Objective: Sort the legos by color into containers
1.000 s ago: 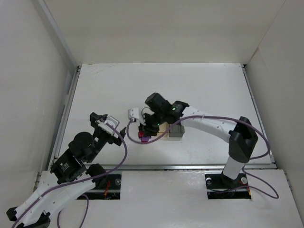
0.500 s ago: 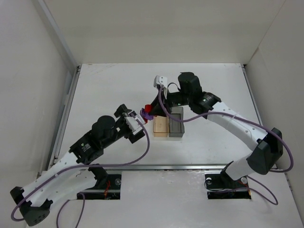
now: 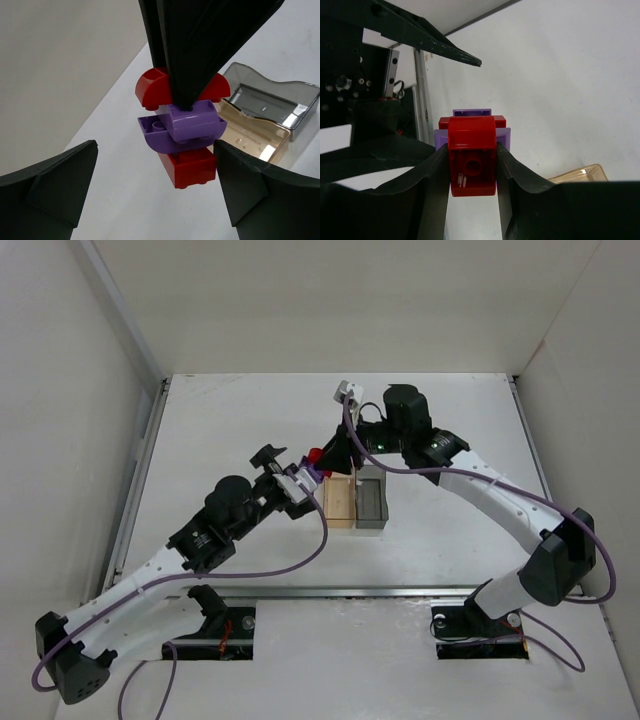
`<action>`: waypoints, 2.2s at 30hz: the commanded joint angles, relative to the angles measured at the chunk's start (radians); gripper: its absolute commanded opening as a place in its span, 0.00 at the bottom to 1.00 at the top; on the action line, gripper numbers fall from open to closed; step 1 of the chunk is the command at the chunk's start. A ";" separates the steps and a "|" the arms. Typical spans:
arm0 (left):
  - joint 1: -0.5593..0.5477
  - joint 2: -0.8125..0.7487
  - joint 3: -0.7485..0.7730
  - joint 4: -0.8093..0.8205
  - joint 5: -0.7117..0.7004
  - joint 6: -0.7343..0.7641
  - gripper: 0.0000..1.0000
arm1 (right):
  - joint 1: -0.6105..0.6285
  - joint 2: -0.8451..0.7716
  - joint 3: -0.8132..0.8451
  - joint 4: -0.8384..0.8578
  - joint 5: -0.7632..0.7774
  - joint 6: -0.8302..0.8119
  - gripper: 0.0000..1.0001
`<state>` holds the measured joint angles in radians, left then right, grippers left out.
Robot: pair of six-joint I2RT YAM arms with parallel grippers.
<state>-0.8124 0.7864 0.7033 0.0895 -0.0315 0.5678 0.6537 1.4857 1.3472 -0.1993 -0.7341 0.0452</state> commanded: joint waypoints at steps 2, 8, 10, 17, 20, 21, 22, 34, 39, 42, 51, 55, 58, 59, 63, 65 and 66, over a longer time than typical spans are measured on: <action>-0.007 0.007 -0.030 0.159 -0.038 0.066 1.00 | -0.003 0.010 0.024 0.130 0.015 0.180 0.00; -0.007 0.016 -0.076 0.231 -0.008 0.075 1.00 | -0.003 0.001 0.012 0.213 0.050 0.283 0.00; -0.007 0.034 -0.086 0.260 -0.018 0.075 1.00 | 0.006 0.010 0.012 0.224 0.059 0.294 0.00; -0.007 0.083 -0.087 0.369 -0.133 0.064 1.00 | 0.015 0.010 0.003 0.224 0.050 0.303 0.00; -0.007 0.083 -0.087 0.381 -0.142 0.064 0.88 | 0.015 0.010 0.003 0.224 0.050 0.303 0.00; -0.007 0.083 -0.077 0.381 -0.131 0.054 0.77 | 0.024 0.010 -0.006 0.224 0.050 0.303 0.00; -0.007 0.083 -0.077 0.381 -0.131 0.044 0.71 | 0.024 0.010 -0.006 0.224 0.050 0.303 0.00; -0.007 0.065 -0.059 0.320 -0.110 0.000 0.00 | 0.015 0.030 -0.036 0.224 0.059 0.303 0.00; -0.007 0.022 -0.073 0.210 -0.142 -0.029 0.00 | -0.061 0.021 -0.078 0.224 0.059 0.321 0.00; -0.007 -0.035 -0.123 0.162 -0.151 -0.029 0.00 | -0.100 -0.008 -0.089 0.224 0.085 0.322 0.00; -0.007 -0.088 -0.157 0.078 -0.140 -0.075 0.00 | -0.131 0.005 -0.141 0.224 0.096 0.312 0.00; -0.007 -0.067 -0.166 0.102 -0.116 -0.054 0.00 | -0.131 0.018 -0.152 0.224 0.100 0.321 0.00; -0.007 -0.006 -0.188 0.096 -0.079 -0.031 0.00 | -0.131 0.018 -0.178 0.224 0.154 0.321 0.00; -0.007 0.011 -0.220 0.096 -0.079 -0.031 0.00 | -0.131 0.018 -0.178 0.224 0.163 0.321 0.00; -0.007 0.036 -0.358 0.209 -0.061 -0.052 0.11 | -0.121 0.028 -0.212 0.224 0.173 0.321 0.00; 0.002 0.002 -0.442 0.277 -0.010 -0.042 0.16 | -0.121 0.028 -0.212 0.224 0.173 0.321 0.00; 0.002 -0.010 -0.467 0.341 0.004 -0.042 0.17 | -0.112 0.028 -0.221 0.215 0.182 0.321 0.00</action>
<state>-0.8162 0.8242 0.2977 0.2523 -0.0971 0.5247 0.5213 1.5158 1.1301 -0.0166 -0.5735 0.3698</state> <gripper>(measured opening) 0.559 0.424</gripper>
